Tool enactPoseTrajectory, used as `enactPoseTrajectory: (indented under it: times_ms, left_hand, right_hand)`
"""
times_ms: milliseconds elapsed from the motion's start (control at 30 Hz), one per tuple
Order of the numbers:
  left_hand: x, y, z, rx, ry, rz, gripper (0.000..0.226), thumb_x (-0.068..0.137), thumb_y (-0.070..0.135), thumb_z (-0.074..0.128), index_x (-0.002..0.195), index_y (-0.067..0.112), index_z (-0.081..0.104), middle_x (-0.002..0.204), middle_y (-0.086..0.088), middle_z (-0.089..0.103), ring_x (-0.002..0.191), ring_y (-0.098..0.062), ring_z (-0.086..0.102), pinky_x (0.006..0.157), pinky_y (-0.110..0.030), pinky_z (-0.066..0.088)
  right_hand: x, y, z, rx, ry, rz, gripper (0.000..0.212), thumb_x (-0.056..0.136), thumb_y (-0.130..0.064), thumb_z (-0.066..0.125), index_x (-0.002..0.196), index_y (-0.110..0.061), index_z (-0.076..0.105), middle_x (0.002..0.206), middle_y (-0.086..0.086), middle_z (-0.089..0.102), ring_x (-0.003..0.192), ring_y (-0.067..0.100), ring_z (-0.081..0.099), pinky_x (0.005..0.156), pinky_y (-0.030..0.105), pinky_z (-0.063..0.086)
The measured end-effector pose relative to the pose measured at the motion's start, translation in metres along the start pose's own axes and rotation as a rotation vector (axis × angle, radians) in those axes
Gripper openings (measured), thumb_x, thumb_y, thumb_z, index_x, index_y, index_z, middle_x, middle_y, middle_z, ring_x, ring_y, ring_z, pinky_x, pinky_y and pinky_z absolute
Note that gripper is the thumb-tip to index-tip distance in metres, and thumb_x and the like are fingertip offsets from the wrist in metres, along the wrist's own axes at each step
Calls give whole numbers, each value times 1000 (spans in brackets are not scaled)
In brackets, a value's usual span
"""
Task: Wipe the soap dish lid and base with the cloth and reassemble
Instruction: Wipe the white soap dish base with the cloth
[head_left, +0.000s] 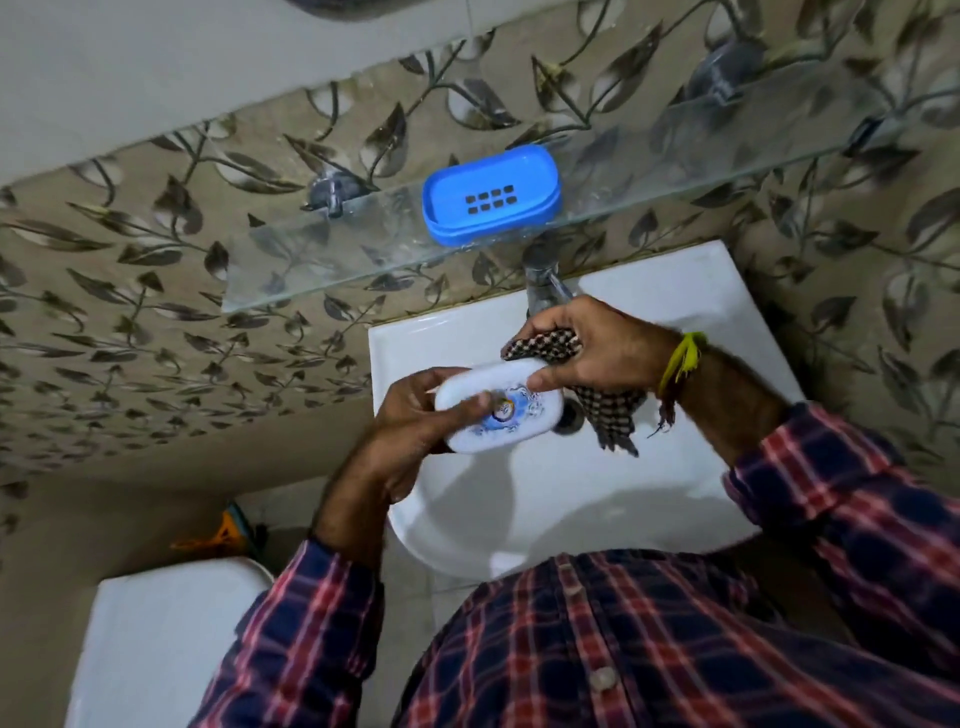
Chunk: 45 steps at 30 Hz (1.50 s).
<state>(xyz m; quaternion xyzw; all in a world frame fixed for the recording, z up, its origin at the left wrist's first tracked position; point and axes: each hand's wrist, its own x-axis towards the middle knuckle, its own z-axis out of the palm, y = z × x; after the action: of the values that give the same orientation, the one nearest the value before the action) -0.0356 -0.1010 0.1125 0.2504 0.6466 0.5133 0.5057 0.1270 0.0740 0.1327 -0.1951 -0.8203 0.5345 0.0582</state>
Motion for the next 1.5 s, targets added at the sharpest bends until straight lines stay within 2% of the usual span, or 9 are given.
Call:
enactPoseTrajectory:
  times_ms: [67, 133, 300, 467, 767, 900, 1133, 1300, 1500]
  left_hand:
    - [2, 2, 9, 128, -33, -10, 33, 69, 20, 92, 98, 12, 79, 92, -7, 80, 78, -16, 73, 63, -25, 56]
    - [5, 2, 21, -5, 126, 39, 30, 68, 10, 90, 94, 7, 78, 90, -10, 79, 76, -19, 73, 62, -25, 56]
    - [-1, -16, 51, -400, 366, 154, 20, 74, 4, 84, 93, 12, 80, 99, -13, 79, 86, -22, 76, 69, -28, 59]
    - [1, -17, 71, -656, 369, 187, 32, 70, 27, 88, 100, 18, 80, 107, -15, 77, 97, -28, 75, 75, -36, 61]
    - [17, -23, 45, -477, 602, 238, 31, 76, 19, 83, 103, 10, 72, 94, -6, 78, 84, -17, 73, 67, -24, 58]
    - [13, -33, 27, -352, 650, 273, 22, 77, 19, 85, 95, 16, 72, 88, 2, 75, 77, -10, 70, 64, -20, 55]
    - [-10, -60, 11, -305, 788, 199, 17, 82, 11, 82, 92, 16, 68, 87, -2, 68, 72, -10, 63, 59, -18, 54]
    - [-21, -69, -10, -274, 837, 152, 17, 85, 9, 80, 88, 18, 66, 86, -3, 66, 76, -14, 61, 63, -24, 55]
    - [-22, -72, -44, -231, 703, 137, 30, 92, 14, 72, 111, 19, 49, 107, -2, 63, 91, -15, 61, 72, -34, 56]
  right_hand:
    - [8, -6, -5, -133, -43, -44, 41, 75, -5, 81, 114, -12, 71, 109, -3, 73, 100, 3, 66, 94, 14, 49]
    - [11, -6, -1, -154, 84, -69, 42, 77, -6, 80, 116, -14, 71, 113, -5, 72, 104, 3, 66, 97, 17, 49]
    - [3, 6, 41, 253, 545, 77, 19, 92, -17, 67, 109, -9, 72, 103, 2, 75, 96, 15, 70, 94, 41, 55]
    - [1, -1, 80, 676, 632, 257, 20, 98, -14, 57, 104, -1, 71, 102, 14, 75, 101, 32, 70, 93, 50, 55]
    - [-21, 4, 97, 456, 299, 416, 32, 81, -14, 78, 110, -10, 66, 108, 15, 72, 104, 34, 67, 93, 53, 53]
    - [-33, 16, 90, 159, 361, 447, 30, 82, -23, 77, 107, -11, 63, 110, 7, 69, 107, 22, 63, 96, 39, 50]
    - [-58, 29, 85, -60, 772, 459, 13, 76, -7, 79, 78, -19, 73, 63, -5, 65, 64, 9, 67, 58, 11, 48]
    - [-50, 34, 99, -126, 807, 599, 12, 77, -20, 80, 82, -13, 73, 82, 11, 74, 82, 29, 69, 75, 35, 55]
    - [26, 20, 124, 167, 835, 584, 15, 76, -20, 80, 80, -17, 66, 84, 10, 72, 81, 25, 69, 73, 33, 56]
